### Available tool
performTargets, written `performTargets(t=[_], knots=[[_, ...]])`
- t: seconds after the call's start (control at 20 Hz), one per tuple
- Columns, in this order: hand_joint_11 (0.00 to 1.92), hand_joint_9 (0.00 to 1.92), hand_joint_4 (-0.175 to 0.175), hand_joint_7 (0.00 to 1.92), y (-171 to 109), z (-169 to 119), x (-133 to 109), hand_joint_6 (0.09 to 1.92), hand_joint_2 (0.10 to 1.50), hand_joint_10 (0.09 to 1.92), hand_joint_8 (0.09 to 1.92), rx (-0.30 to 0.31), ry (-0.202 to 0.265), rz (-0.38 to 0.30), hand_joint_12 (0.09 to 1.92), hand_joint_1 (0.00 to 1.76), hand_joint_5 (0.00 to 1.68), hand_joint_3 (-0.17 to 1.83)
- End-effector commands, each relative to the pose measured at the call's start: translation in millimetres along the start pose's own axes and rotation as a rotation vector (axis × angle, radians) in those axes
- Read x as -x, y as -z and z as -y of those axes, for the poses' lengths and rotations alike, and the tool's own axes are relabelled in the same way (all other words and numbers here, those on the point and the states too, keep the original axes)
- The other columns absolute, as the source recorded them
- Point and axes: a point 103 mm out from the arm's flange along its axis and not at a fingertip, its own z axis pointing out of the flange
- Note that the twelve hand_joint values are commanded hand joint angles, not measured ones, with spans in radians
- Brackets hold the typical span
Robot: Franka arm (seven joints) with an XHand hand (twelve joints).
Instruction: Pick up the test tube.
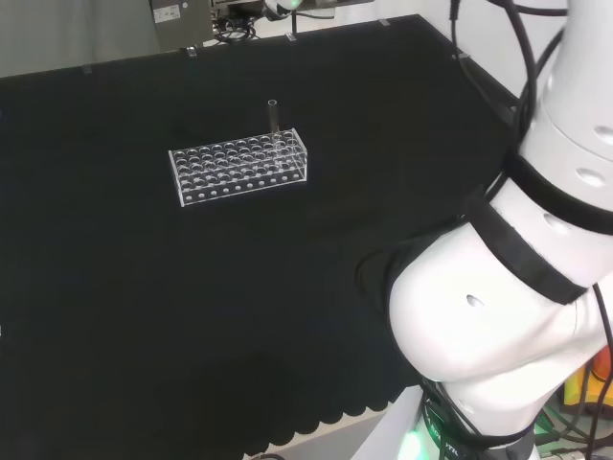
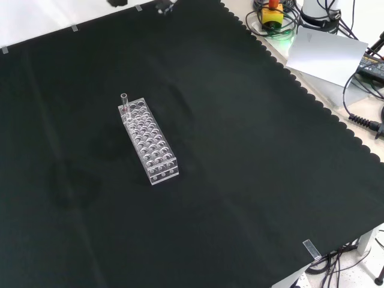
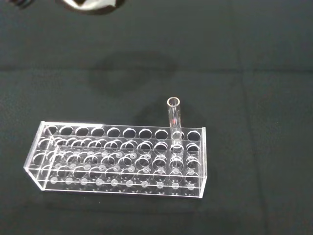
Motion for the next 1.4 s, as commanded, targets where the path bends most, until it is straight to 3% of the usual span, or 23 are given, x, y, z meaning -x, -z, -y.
performTargets(t=[0.05,0.6,1.0,1.4], knots=[[0.20,0.34,-0.110,0.43,-26,-34,-18,0.09,0.74,0.90,0.82,-0.064,0.024,0.005,1.57,0.81,0.38,0.62],[0.21,0.38,-0.111,0.46,-68,-71,-16,0.09,0.73,0.89,0.82,-0.140,-0.006,0.057,1.56,0.83,0.39,0.64],[0.23,0.42,-0.113,0.51,-93,-94,-7,0.09,0.72,0.88,0.83,-0.197,-0.033,0.051,1.55,0.85,0.42,0.65],[0.24,0.52,-0.115,0.68,-118,-110,-5,0.09,0.71,0.81,0.80,-0.247,-0.030,0.086,1.53,0.87,0.51,0.68]])
